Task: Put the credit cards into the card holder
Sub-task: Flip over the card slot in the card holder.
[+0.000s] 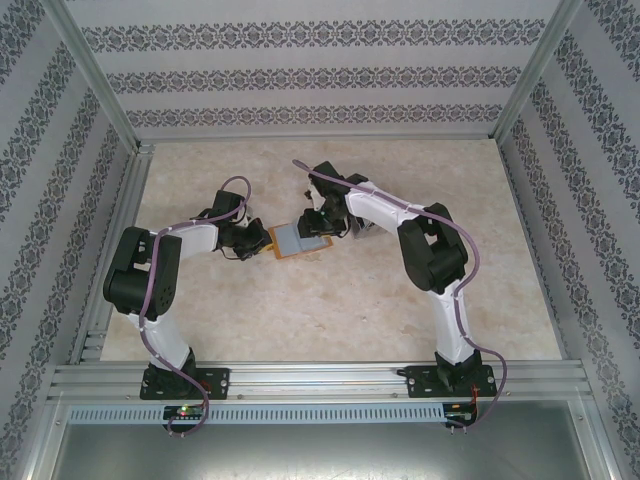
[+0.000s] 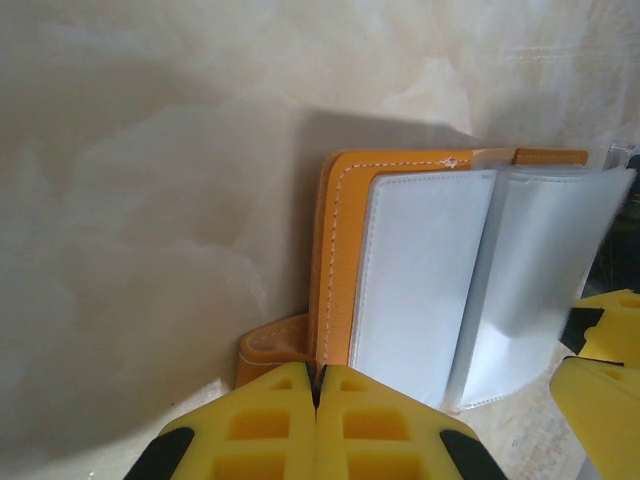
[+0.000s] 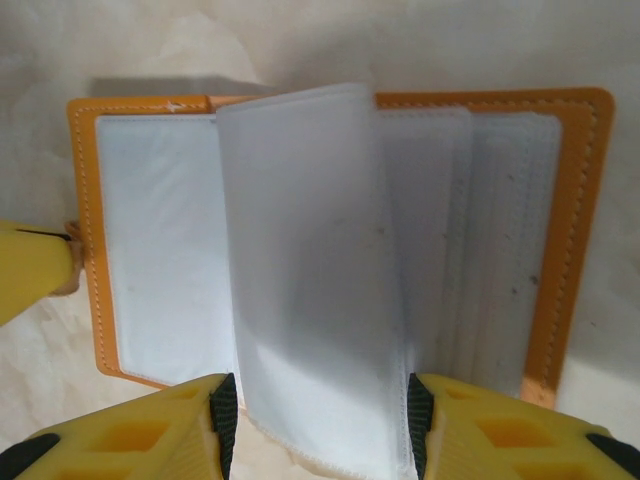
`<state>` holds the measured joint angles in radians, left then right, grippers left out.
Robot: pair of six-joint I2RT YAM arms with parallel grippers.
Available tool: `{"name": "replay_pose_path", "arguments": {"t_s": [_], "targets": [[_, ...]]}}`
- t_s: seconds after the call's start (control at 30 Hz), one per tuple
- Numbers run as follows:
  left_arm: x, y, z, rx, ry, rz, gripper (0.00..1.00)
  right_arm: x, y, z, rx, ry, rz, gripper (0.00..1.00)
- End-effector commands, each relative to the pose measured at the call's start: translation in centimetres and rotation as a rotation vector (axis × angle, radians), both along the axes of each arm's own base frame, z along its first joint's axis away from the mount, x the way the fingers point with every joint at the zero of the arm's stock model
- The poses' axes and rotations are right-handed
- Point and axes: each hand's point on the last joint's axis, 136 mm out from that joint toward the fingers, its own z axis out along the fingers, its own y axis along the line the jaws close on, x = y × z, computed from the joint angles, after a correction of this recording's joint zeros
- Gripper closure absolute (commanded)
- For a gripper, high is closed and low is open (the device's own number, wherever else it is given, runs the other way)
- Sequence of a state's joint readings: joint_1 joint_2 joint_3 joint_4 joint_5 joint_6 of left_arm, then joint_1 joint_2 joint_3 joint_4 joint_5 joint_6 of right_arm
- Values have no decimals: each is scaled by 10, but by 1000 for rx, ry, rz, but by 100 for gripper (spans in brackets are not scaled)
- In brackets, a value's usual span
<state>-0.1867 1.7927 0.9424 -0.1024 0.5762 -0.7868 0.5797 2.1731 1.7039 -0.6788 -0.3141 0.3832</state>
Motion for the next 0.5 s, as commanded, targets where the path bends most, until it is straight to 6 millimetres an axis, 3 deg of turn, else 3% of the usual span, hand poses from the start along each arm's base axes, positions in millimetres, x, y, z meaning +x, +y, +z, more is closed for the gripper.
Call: {"name": "replay_pose_path", "arguments": {"t_s": [0.0,0.23,0.47], "targets": [[6,3,-3,-13,-8,7,100,-3,8,-3,-10,9,41,49],[5,3,-4,-13,-5,8,100,-6,16,-9,15,34,50,49],[8,2,-2,-18,-13,7,100,-7,44,-3,101,60,85,49]]}}
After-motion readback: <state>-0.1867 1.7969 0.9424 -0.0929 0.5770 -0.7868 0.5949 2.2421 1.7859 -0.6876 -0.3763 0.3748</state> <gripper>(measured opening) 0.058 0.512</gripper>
